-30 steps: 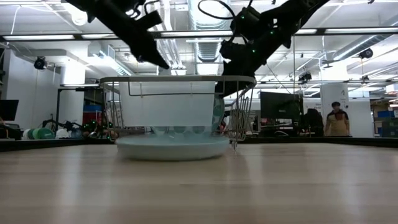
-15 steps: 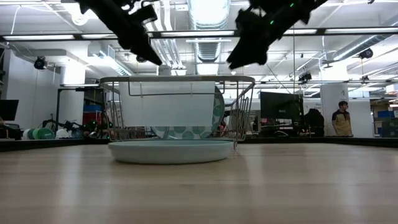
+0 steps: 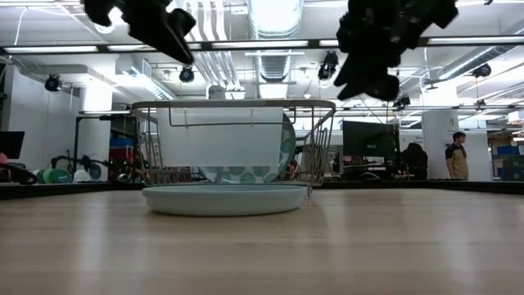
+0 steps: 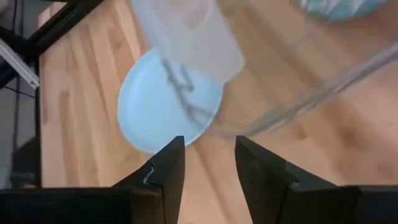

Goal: Sort dishes
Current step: Put the white plate into the dish rack

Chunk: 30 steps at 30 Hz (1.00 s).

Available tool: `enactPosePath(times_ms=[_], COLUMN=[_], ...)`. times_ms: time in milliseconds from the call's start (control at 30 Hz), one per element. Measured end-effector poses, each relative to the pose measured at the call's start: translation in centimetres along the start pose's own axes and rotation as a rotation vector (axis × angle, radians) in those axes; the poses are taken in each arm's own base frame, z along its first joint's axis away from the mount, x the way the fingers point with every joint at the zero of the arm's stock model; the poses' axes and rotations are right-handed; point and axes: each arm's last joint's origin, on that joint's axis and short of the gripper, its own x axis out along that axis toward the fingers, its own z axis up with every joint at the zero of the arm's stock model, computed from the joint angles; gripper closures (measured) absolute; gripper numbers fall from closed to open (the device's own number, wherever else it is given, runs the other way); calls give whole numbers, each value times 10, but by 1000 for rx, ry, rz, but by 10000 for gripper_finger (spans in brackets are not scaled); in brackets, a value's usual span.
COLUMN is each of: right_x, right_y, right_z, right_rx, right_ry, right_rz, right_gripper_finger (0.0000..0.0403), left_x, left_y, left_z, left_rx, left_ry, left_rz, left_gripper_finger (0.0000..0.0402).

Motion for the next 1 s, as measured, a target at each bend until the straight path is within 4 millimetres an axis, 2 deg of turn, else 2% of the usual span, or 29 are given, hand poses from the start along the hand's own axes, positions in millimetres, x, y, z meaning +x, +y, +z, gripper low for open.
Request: enactPosePath(times_ms=[33, 100, 333, 467, 767, 1000], right_x=[5, 15, 42, 54, 88, 121], right_y=[2, 5, 18, 28, 40, 44], right_z=[-6, -18, -49, -62, -89, -98], right_rx=[20, 56, 137, 151, 230, 268], right_ry=[3, 6, 38, 81, 88, 24], right_rz=[4, 17, 13, 17, -68, -24], right_gripper_finger=[275, 280, 297, 299, 269, 230], left_x=[0, 2, 20, 29, 40, 67], left_y=[-7, -20, -60, -82, -114, -132], left_z=[0, -2, -24, -34, -43, -50], left_rx=[-9, -27, -103, -134, -188, -139], left_ry=[2, 9, 40, -7, -43, 29], left_rz=[-19, -53, -96, -140, -125, -53], left_gripper_finger=[373, 392, 400, 401, 401, 401])
